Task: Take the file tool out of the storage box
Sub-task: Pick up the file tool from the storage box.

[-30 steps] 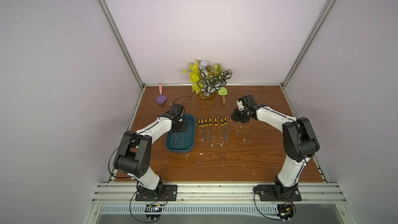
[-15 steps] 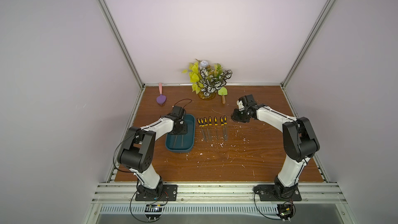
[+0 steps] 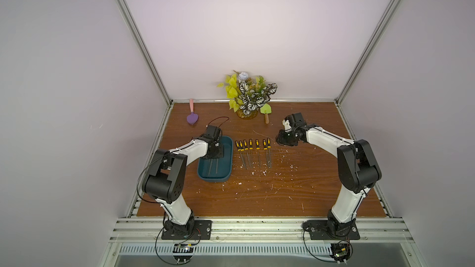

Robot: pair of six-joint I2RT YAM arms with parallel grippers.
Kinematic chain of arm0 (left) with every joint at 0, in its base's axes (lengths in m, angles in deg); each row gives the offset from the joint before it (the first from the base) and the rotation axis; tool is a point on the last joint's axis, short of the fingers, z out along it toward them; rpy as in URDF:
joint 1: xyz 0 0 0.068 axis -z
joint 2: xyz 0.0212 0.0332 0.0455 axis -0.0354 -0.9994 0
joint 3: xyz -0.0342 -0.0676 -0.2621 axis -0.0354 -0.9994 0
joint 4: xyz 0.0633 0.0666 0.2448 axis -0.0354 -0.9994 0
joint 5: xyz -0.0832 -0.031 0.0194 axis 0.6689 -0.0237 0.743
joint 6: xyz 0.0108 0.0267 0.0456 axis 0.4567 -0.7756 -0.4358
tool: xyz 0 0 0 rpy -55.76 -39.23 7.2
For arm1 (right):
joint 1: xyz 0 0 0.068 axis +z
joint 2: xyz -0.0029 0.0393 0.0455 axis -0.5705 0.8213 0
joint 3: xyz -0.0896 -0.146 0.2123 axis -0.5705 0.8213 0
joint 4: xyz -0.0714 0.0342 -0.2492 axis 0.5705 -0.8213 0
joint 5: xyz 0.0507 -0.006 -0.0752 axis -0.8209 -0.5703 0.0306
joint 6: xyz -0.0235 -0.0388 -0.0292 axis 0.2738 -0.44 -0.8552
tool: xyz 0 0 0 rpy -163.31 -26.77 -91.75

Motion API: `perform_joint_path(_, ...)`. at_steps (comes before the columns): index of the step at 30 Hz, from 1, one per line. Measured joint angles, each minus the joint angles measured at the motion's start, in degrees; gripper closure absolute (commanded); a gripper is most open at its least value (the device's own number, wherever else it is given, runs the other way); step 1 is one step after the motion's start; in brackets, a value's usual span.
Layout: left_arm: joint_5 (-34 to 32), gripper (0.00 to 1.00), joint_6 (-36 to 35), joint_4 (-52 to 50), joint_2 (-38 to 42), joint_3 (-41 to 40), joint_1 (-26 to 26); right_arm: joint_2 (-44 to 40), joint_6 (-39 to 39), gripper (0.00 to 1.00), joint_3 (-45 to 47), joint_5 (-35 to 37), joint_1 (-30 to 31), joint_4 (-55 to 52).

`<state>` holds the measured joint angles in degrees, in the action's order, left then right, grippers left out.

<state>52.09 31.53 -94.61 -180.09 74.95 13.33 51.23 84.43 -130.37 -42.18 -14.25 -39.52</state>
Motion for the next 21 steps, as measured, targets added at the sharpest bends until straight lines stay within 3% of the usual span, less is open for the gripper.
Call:
perform_joint_path(6,0.3,1.0,-1.5,-1.5,5.5,-0.6,0.0,-1.0,0.0,0.63,0.3,-1.0,0.0,0.7)
perform_joint_path(10,4.6,1.0,-4.2,-0.3,12.9,-0.6,0.0,-5.2,0.2,0.6,3.8,-6.9,-0.1,6.4)
perform_joint_path(17,24.1,1.0,-7.6,3.8,17.4,-0.6,0.0,-10.5,6.5,0.53,14.3,-22.6,0.9,28.4)
perform_joint_path(21,34.7,1.0,-7.7,5.6,16.9,-0.9,0.0,-10.5,9.6,0.49,16.7,-27.3,3.3,37.1)
